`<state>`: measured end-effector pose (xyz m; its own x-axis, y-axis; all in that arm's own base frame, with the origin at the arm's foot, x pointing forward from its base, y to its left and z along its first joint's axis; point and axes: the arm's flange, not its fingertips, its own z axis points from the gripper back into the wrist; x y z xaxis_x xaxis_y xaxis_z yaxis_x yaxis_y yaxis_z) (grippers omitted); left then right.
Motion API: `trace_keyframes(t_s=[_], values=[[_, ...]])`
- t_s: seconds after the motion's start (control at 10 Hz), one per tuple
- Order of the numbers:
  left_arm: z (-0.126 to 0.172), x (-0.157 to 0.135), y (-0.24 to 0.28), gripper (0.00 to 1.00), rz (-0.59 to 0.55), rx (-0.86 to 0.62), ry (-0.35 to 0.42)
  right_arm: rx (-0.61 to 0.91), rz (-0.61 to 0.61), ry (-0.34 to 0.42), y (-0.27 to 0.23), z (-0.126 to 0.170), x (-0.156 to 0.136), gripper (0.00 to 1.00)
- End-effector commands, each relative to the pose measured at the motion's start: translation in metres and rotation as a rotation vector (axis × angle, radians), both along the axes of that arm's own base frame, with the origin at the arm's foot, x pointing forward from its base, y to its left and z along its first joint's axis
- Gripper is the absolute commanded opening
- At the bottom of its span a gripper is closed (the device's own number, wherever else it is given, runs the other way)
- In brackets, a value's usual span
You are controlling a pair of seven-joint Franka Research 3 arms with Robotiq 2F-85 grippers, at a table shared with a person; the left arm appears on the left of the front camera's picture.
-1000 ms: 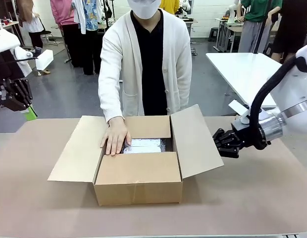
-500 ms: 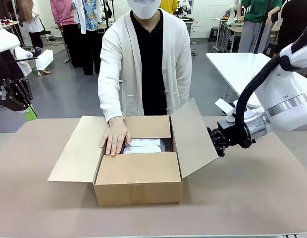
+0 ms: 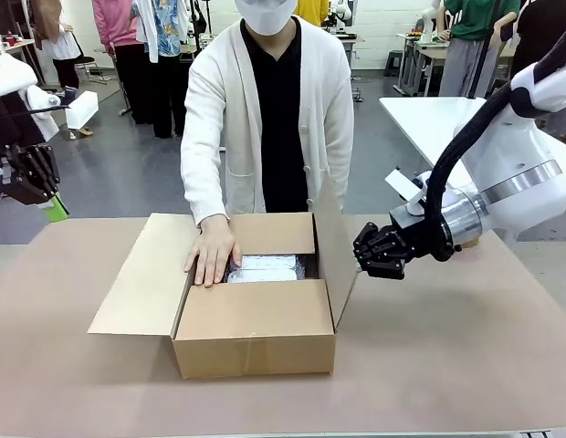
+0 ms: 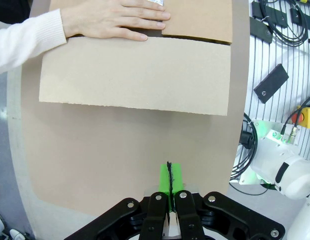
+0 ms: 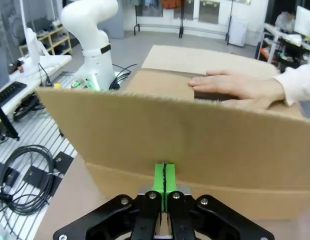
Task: Wrap the clocks to prevent damage.
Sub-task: Push the right (or left) flap of the Package Box to close it.
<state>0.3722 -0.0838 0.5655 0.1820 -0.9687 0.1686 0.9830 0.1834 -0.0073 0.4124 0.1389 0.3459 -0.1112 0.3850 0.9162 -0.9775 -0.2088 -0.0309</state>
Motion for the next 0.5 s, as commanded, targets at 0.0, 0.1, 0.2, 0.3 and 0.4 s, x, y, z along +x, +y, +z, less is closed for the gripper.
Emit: trace_keyframes(t_s=[0.0, 0.1, 0.2, 0.3, 0.4], values=[[-0.001, -0.004, 0.000, 0.00, -0.006, -0.007, 0.002, 0.002, -0.008, -0.043, 0.020, 0.003, 0.003, 0.01], [-0.001, -0.004, 0.000, 0.00, -0.006, -0.007, 0.002, -0.010, -0.001, -0.037, 0.027, 0.002, 0.004, 0.01], [-0.001, -0.004, 0.000, 0.00, -0.006, -0.007, 0.002, -0.025, -0.002, -0.032, 0.032, -0.001, 0.007, 0.01], [-0.001, -0.004, 0.000, 0.00, -0.006, -0.007, 0.002, -0.034, -0.007, -0.032, 0.035, -0.001, 0.010, 0.01], [-0.001, -0.004, 0.000, 0.00, -0.006, -0.007, 0.002, -0.046, -0.025, -0.042, 0.040, 0.000, 0.016, 0.01]])
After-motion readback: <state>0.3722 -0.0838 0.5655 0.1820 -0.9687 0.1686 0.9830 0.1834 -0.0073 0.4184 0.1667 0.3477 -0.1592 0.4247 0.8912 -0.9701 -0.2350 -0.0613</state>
